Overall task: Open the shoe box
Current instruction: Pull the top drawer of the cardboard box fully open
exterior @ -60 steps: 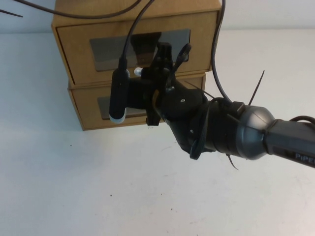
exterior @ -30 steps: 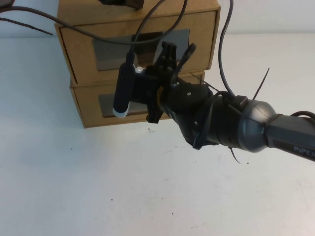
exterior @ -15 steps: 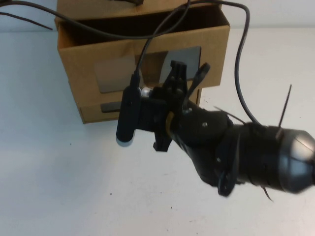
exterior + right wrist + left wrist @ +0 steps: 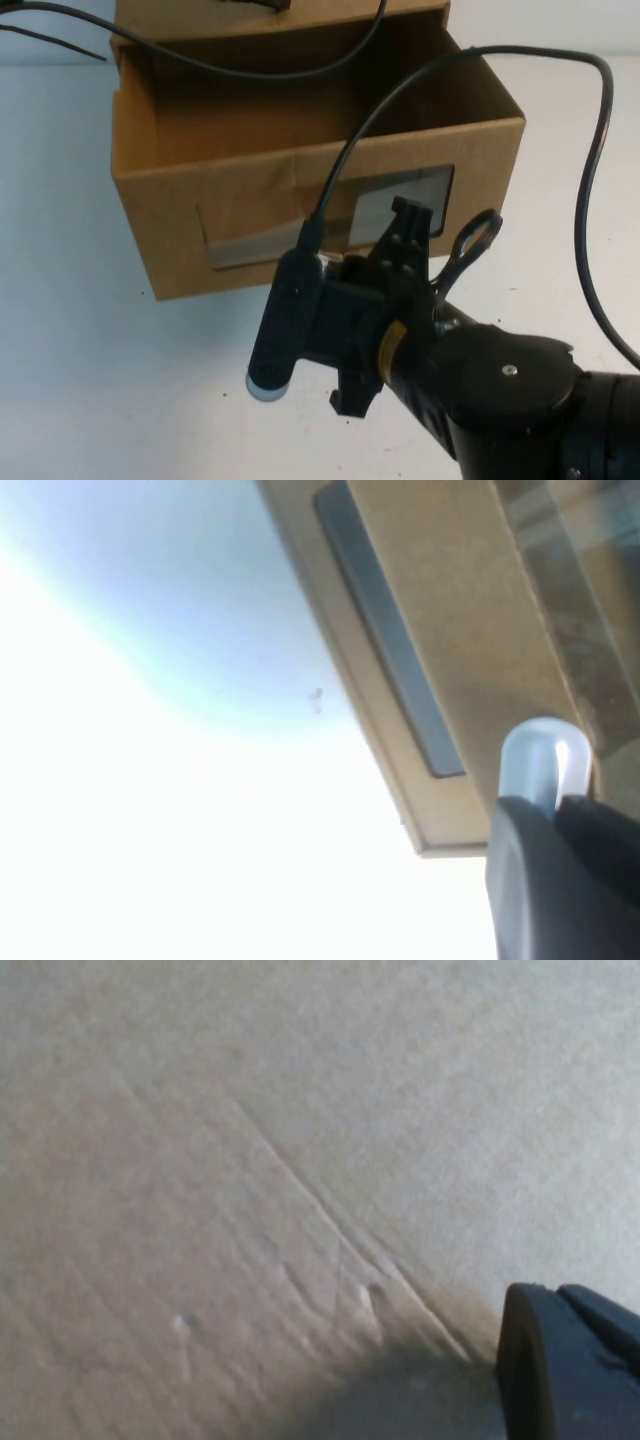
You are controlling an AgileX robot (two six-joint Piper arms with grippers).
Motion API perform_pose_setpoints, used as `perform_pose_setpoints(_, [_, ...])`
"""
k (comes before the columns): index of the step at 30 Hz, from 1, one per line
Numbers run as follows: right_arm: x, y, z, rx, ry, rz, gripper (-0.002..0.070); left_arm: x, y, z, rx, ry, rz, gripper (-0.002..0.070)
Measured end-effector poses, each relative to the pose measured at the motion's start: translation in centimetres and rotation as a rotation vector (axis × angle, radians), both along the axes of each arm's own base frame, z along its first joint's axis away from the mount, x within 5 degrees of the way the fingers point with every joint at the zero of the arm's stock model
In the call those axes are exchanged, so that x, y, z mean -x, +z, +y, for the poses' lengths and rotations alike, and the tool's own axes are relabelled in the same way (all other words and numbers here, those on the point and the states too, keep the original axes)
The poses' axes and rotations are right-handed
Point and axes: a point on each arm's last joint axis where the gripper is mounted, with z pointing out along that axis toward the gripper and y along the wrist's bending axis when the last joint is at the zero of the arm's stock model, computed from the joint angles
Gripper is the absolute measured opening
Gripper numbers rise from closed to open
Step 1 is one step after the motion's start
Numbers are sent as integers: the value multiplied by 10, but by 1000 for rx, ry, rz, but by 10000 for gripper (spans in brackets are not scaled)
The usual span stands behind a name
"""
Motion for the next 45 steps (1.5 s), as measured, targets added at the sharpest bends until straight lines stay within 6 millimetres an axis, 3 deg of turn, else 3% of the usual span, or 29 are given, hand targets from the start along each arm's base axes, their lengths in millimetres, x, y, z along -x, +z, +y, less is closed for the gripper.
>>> perform_pose_setpoints(11, [28, -11, 1, -4, -33, 135, 8, -1, 0, 1, 0, 2, 1, -5])
perform_pose_setpoints(21, [37, -13, 2, -9, -50, 185, 20, -1, 0, 1, 0, 2, 1, -5])
perform_pose_setpoints(24, [38, -12, 0, -28, -68, 208, 82, -1, 0, 1, 5, 2, 3, -5])
perform_pose_setpoints(27, [40, -5, -5, -66, -94, 242, 198, -1, 1, 0, 12, -1, 2, -5])
perform_pose_setpoints(29, [42, 5, -9, -112, -106, 261, 273, 0, 4, 1, 16, -2, -6, -5])
perform_pose_setpoints(32, [47, 24, -17, -191, -114, 288, 309, 1, 8, 1, 16, -7, -14, -5])
perform_pose_setpoints(36, [51, 54, -32, -293, -129, 285, 256, 3, 15, 3, 13, -9, -29, -5])
perform_pose_setpoints(39, [49, 76, -44, -335, -183, 240, 137, 10, 25, 6, 26, -12, -47, -5])
perform_pose_setpoints(42, [38, 98, -54, -376, -267, 198, 30, 22, 43, 11, 38, -15, -83, -5])
perform_pose_setpoints(45, [21, 117, -68, -428, -347, 154, 0, 38, 64, 16, 49, -23, -136, -5])
